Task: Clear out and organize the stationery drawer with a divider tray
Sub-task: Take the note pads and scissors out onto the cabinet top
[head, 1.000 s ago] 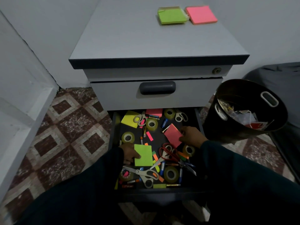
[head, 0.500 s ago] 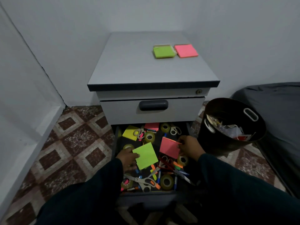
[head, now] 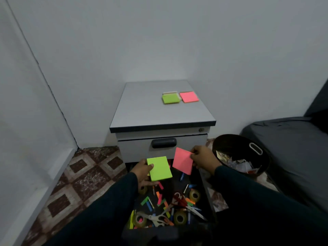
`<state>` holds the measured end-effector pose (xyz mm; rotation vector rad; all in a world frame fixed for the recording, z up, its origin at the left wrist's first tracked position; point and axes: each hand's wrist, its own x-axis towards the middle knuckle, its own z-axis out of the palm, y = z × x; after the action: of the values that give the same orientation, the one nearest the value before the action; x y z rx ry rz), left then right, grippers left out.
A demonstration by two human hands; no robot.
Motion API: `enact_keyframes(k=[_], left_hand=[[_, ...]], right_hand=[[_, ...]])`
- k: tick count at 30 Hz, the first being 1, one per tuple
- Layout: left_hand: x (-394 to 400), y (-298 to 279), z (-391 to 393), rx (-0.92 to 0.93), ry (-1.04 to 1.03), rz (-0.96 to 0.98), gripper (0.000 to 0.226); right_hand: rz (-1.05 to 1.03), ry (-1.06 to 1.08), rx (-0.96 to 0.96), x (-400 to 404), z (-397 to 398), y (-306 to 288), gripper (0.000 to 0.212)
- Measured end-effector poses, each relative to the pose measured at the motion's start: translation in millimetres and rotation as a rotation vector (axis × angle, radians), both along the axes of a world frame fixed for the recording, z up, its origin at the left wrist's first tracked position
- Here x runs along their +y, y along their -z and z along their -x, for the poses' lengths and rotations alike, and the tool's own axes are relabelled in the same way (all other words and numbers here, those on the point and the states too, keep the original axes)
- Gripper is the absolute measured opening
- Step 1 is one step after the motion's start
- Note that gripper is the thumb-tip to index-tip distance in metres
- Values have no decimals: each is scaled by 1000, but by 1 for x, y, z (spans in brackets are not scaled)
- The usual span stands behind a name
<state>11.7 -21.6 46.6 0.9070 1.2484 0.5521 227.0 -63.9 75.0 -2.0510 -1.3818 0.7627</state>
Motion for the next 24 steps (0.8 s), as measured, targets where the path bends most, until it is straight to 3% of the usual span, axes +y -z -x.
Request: enact_keyframes(k=[6, 24], left_hand=[[6, -43, -7, -4, 3, -82, 29], [79, -129, -44, -59, 4, -218, 34]], right_hand=[[-121, 29, -24, 0, 0, -46, 16], [-239, 240, 321, 61, -32, -103, 20]])
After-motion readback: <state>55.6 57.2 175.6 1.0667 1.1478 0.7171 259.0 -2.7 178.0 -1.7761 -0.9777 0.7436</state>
